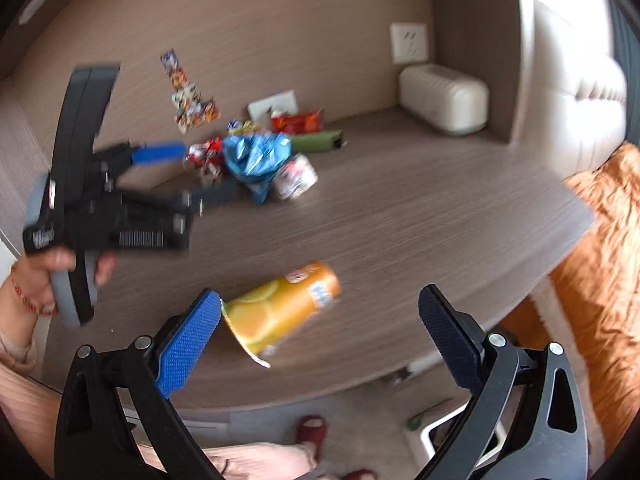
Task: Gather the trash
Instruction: 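Move both open tools back toward the desk, then grasp the blue plastic bag with the left tool while the right tool grasps the orange juice cup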
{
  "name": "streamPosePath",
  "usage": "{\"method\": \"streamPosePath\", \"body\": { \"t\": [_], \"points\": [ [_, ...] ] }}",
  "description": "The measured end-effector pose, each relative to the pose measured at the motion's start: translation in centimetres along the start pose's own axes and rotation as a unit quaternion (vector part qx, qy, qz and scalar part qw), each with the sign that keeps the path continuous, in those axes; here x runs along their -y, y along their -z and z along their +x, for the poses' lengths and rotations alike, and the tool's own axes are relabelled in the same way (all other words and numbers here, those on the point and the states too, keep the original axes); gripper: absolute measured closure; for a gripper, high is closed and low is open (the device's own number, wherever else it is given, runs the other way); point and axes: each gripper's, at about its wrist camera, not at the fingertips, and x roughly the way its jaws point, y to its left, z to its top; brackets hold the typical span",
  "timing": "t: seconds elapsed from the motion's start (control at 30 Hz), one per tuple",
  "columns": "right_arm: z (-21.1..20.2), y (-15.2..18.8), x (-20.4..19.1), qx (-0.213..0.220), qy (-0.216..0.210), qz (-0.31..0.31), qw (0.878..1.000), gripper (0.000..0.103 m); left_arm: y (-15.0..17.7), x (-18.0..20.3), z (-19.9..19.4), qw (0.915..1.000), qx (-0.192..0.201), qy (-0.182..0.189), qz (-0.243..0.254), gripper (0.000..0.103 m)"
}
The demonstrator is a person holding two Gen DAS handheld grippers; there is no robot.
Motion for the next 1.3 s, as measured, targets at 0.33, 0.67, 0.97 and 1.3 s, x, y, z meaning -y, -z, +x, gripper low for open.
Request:
{"method": "streamPosePath", "body": {
  "t": [0.33,0.67,0.97,1.3],
  "points": [
    [6.5,0.3,-2.1,-0.081,-0.007,0.081,0.993,0.004,-1.2,-4.5,6.8,0.9987,-0.008,0.000,0.050,0.005],
    [9.0,-0.6,-4.4,-0.099,0.067,0.051,0.991,0.057,-2.0,-4.0,12.5,0.9956,-0.036,0.056,0.065,0.033],
    [9.1,-1.7,-5.5,-0.081,0.080,0.002,0.994,0.060,-2.0,-3.9,11.1,0.9976,-0.010,0.046,0.050,0.042],
    [4.1,-5.1,-3.9,0.004,0.072,-0.001,0.997,0.060,-3.7,-4.1,3.5,0.9986,0.033,0.020,0.037,0.042]
  ]
}}
